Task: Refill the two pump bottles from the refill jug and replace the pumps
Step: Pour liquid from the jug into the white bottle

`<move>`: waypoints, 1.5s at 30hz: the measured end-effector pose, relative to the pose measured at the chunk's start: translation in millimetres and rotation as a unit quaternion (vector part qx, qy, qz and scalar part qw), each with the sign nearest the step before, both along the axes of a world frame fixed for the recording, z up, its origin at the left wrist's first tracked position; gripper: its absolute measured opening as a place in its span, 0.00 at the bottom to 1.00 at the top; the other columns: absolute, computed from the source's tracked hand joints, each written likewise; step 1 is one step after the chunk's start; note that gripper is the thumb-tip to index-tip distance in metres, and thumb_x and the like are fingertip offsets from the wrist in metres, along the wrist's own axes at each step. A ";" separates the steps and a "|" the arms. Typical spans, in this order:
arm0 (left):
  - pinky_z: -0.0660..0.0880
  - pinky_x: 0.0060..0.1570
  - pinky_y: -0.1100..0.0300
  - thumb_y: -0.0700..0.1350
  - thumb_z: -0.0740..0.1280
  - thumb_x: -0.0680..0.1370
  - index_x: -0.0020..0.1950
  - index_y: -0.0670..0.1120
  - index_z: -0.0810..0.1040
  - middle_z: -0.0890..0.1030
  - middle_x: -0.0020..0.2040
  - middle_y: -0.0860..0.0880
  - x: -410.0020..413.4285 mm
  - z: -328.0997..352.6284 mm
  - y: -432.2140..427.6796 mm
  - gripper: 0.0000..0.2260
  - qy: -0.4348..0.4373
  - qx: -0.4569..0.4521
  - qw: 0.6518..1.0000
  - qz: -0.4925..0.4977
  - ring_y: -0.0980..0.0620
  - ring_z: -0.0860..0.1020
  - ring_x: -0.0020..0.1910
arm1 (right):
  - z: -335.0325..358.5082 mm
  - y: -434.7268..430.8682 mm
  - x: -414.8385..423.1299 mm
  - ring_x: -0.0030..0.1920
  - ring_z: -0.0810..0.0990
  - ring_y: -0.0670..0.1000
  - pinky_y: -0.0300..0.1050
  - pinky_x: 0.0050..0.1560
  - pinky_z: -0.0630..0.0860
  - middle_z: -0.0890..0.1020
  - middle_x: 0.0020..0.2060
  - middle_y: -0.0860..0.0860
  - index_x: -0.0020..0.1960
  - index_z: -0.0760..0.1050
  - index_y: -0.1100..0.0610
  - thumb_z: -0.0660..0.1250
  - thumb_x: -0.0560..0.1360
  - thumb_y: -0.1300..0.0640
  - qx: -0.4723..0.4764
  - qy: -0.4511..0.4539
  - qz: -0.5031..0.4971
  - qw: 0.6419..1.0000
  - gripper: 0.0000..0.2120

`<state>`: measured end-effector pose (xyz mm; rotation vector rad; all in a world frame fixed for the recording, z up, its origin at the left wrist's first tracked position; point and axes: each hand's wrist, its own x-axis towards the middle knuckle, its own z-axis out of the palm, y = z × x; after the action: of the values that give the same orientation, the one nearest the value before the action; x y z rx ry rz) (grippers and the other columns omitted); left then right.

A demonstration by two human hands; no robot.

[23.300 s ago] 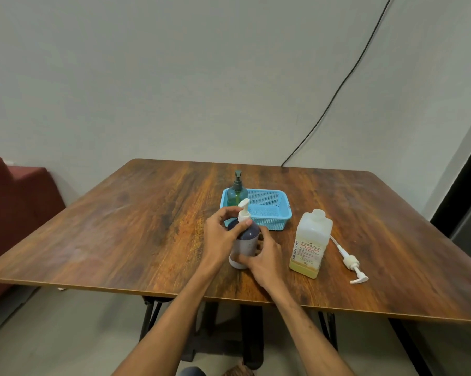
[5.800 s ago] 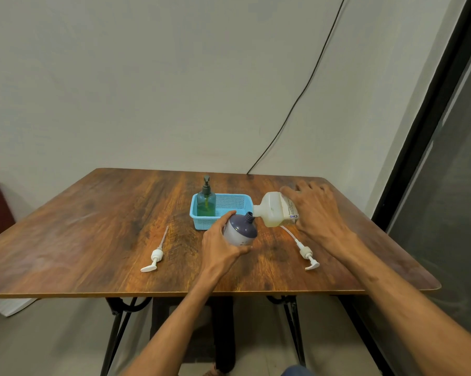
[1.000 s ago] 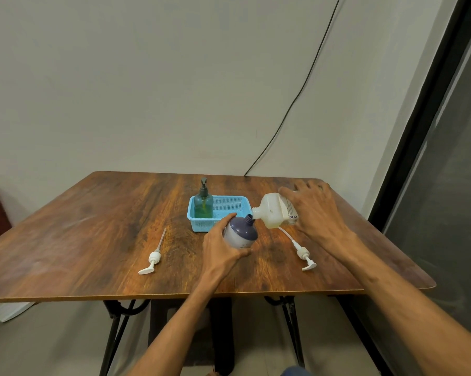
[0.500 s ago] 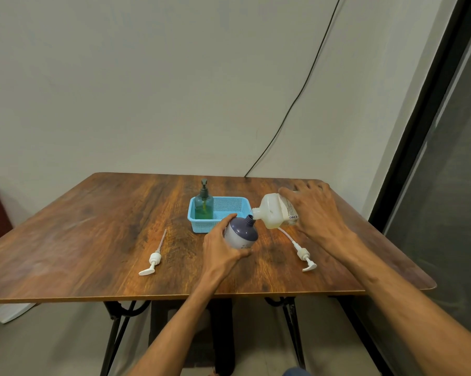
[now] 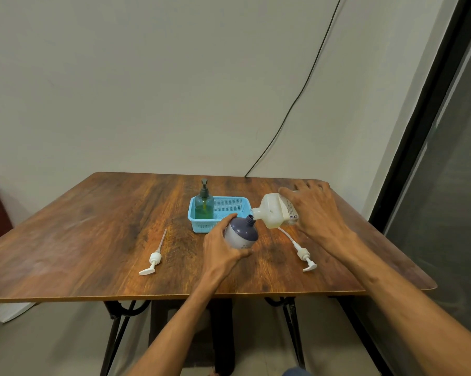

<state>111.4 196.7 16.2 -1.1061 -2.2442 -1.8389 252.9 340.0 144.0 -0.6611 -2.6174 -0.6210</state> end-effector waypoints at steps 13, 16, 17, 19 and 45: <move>0.77 0.63 0.50 0.46 0.84 0.59 0.71 0.45 0.72 0.78 0.65 0.48 1.3 1.2 0.8 0.43 -0.001 0.004 1.000 0.003 0.52 0.77 0.61 | 2.1 0.3 -1.6 0.66 0.72 0.56 0.56 0.68 0.66 0.74 0.66 0.53 0.72 0.66 0.44 0.74 0.70 0.38 -0.006 -0.010 -0.004 1.000 0.35; 0.77 0.62 0.50 0.46 0.84 0.59 0.71 0.45 0.72 0.78 0.65 0.48 0.6 0.7 0.9 0.43 -0.002 0.003 1.000 0.003 0.52 0.77 0.61 | 1.4 0.9 -2.2 0.65 0.73 0.57 0.56 0.66 0.67 0.74 0.65 0.53 0.72 0.67 0.45 0.75 0.69 0.39 -0.002 -0.009 -0.006 1.000 0.35; 0.77 0.62 0.49 0.46 0.84 0.59 0.71 0.45 0.72 0.78 0.65 0.48 0.5 0.5 0.9 0.43 -0.002 0.003 1.000 0.003 0.52 0.77 0.61 | 1.3 1.2 -2.5 0.65 0.73 0.57 0.56 0.66 0.67 0.75 0.65 0.53 0.71 0.67 0.45 0.76 0.69 0.39 -0.001 -0.008 -0.006 1.000 0.35; 0.77 0.62 0.49 0.46 0.84 0.59 0.71 0.45 0.72 0.78 0.65 0.48 0.1 0.0 1.2 0.42 -0.002 0.002 1.000 0.003 0.51 0.77 0.61 | 1.6 1.4 -2.5 0.64 0.73 0.57 0.56 0.65 0.67 0.75 0.64 0.53 0.71 0.67 0.45 0.76 0.68 0.39 0.003 -0.007 -0.007 1.000 0.35; 0.77 0.63 0.50 0.47 0.84 0.59 0.70 0.45 0.72 0.78 0.65 0.48 1.0 -0.2 1.6 0.43 0.000 -0.001 1.000 0.006 0.52 0.77 0.61 | 5.1 -4.4 1.0 0.64 0.73 0.56 0.55 0.65 0.67 0.75 0.64 0.53 0.71 0.67 0.45 0.76 0.69 0.41 0.006 -0.009 -0.001 1.000 0.34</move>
<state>112.4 198.3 16.0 -1.0888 -2.2479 -1.8331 254.0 335.6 149.1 -0.6585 -2.6271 -0.6446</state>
